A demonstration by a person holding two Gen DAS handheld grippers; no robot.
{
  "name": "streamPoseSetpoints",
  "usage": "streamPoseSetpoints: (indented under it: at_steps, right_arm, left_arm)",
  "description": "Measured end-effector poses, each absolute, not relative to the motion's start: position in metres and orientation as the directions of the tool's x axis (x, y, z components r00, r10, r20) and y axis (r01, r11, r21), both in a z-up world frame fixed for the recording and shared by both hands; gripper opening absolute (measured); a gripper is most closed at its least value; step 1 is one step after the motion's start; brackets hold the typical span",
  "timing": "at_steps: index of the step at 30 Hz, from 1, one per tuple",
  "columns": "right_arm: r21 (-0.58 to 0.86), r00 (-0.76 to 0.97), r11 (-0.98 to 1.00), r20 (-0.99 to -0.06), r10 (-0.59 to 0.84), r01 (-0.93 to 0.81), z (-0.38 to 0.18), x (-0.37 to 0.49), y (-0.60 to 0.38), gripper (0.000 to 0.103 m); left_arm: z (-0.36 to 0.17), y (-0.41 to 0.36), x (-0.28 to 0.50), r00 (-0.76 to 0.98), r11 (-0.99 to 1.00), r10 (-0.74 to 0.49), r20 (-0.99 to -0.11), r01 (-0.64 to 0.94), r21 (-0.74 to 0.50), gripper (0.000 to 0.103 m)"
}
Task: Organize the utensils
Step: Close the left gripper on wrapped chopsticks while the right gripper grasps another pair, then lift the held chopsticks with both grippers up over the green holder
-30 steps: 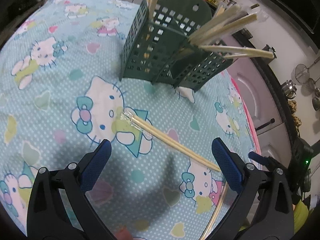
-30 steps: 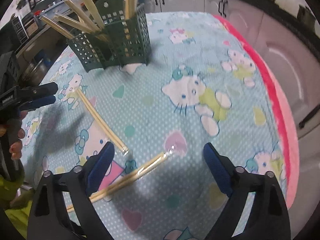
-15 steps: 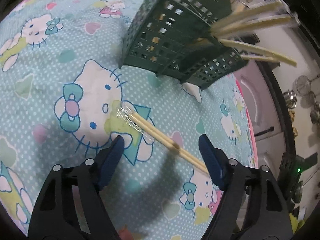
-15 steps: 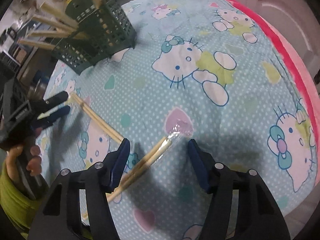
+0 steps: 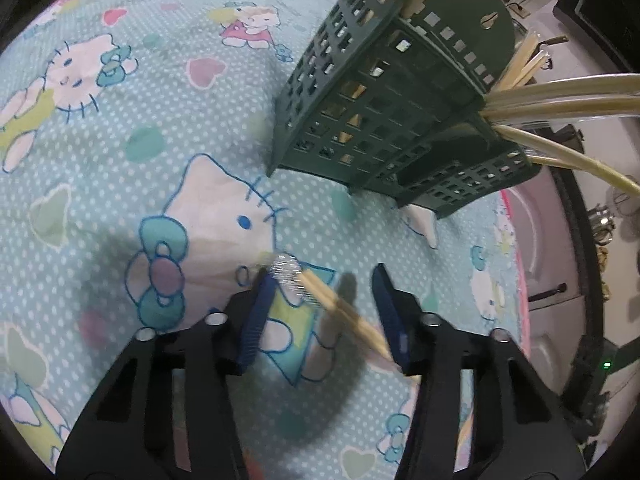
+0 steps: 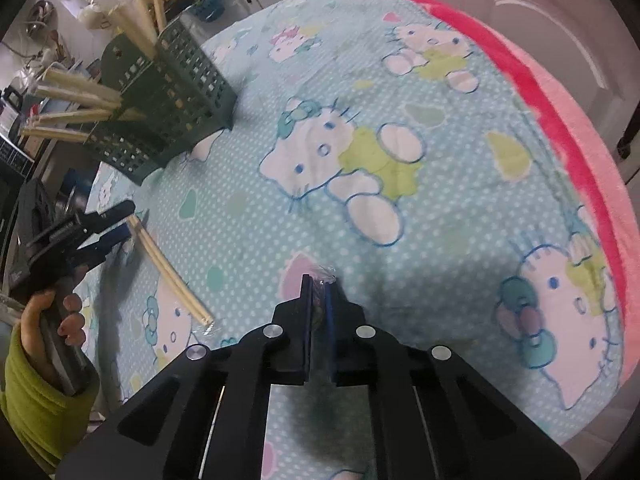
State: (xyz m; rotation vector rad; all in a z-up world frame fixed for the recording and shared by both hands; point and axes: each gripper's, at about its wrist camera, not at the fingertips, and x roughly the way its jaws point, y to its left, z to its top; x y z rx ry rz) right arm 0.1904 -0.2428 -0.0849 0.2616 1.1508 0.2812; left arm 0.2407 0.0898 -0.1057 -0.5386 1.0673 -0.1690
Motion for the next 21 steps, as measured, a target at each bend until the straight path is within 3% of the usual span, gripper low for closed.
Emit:
streamPoseSetpoints:
  at_steps: [2,8,21]
  right_arm:
    - [0.348,0.391,0.934,-0.852,0.349,-0.076,-0.082,0.193,-0.248,0.006]
    - [0.343,0.439,0.936,-0.83,0.343,-0.082,-0.069,0.197,-0.259,0.006]
    - [0.346,0.512,0.914,-0.758,0.405,-0.211,-0.021,0.203,-0.245,0.005]
  left_arm:
    - [-0.107,0.093,0.242,0.483,0.873,-0.361,-0.798,-0.127,-0.471,0.021]
    - [-0.112,0.107,0.243,0.487,0.86,-0.385,-0.784,-0.119,-0.496,0.008]
    - [-0.077,0.135,0.213,0.576,0.805,-0.464,-0.673,-0.041,-0.591,0.001]
